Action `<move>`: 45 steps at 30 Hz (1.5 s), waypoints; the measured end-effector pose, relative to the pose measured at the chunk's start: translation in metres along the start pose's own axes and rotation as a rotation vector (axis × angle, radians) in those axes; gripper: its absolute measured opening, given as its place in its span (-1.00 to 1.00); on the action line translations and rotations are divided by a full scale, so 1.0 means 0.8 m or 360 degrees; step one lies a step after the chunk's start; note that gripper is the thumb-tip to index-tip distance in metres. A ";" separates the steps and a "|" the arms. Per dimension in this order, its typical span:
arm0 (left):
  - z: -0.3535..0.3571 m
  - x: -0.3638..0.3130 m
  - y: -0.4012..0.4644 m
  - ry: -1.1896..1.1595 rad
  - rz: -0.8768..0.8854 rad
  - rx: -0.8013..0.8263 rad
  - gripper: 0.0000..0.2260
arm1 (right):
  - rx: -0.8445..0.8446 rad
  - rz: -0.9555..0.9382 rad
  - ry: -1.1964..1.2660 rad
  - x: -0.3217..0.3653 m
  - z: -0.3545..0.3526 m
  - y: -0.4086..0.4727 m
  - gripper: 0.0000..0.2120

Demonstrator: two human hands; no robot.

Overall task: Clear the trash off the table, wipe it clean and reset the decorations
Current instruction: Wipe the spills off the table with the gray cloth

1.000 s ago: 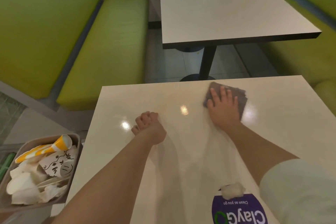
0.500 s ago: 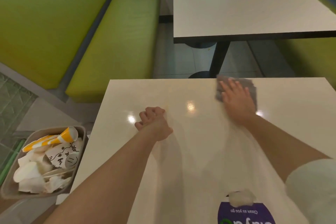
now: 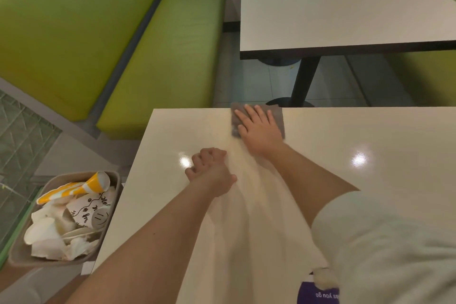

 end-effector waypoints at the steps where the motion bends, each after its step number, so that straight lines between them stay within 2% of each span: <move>1: 0.001 0.002 0.000 -0.0014 0.0013 -0.0008 -0.40 | 0.0015 -0.0028 -0.0007 -0.009 -0.003 0.000 -0.51; 3: 0.004 0.005 -0.002 -0.0033 0.0043 -0.0018 -0.41 | -0.0026 0.0032 -0.0013 -0.051 -0.015 -0.007 -0.52; 8: 0.003 0.004 -0.005 0.0001 0.0052 -0.0004 -0.42 | -0.0156 0.0450 -0.0019 -0.155 -0.044 -0.041 -0.51; 12: 0.001 0.002 -0.006 0.0005 0.0080 0.0037 -0.41 | -0.0138 0.0579 0.0004 -0.118 -0.034 -0.049 -0.50; 17: -0.001 0.009 -0.007 0.0031 0.0160 0.0039 -0.39 | -0.0077 0.0244 0.0026 -0.005 0.004 -0.056 -0.51; 22: -0.003 0.020 -0.015 0.0052 0.0378 0.0045 -0.45 | -0.0047 0.0134 0.0002 -0.002 0.012 -0.071 -0.52; 27: -0.023 0.054 -0.008 -0.0275 0.0681 -0.0089 -0.63 | -0.0158 0.0498 -0.0006 -0.075 -0.013 -0.081 -0.52; 29: -0.032 0.082 -0.010 -0.0498 0.0667 -0.0226 -0.69 | -0.0184 0.0661 -0.0001 -0.078 -0.014 -0.082 -0.51; 32: -0.053 0.131 -0.012 -0.0588 0.0518 -0.0497 -0.78 | -0.0248 0.0860 0.0046 -0.045 -0.006 -0.071 -0.50; 34: -0.067 0.167 -0.003 -0.0630 0.0412 -0.0539 -0.55 | -0.0246 0.0799 0.0047 -0.007 0.000 -0.054 -0.50; 35: -0.072 0.189 0.004 -0.0590 0.0368 -0.0523 -0.43 | -0.0221 0.0740 0.0049 0.015 0.005 -0.043 -0.50; 36: -0.078 0.203 0.009 -0.0449 0.0321 -0.0509 -0.40 | -0.0201 0.0697 0.0056 0.031 0.007 -0.033 -0.50; 39: -0.086 0.236 0.022 -0.0005 0.0134 -0.0415 -0.51 | -0.0148 0.0593 0.0102 0.080 0.017 -0.003 -0.50; 42: -0.088 0.249 0.031 0.0102 0.0037 -0.0301 -0.65 | -0.0075 0.0438 0.0104 0.152 0.032 0.029 -0.49; 45: -0.089 0.247 0.033 0.0099 0.0020 -0.0312 -0.71 | 0.0008 0.0206 0.0122 0.235 0.055 0.044 -0.49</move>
Point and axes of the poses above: each hand's wrist, its own y-axis towards the middle knuckle, its own z-axis out of the palm, x = y × z, the point moved 4 cm from there along y, towards the middle knuckle, and after that the axes turned 7 degrees about z, right-handed, at the moved point
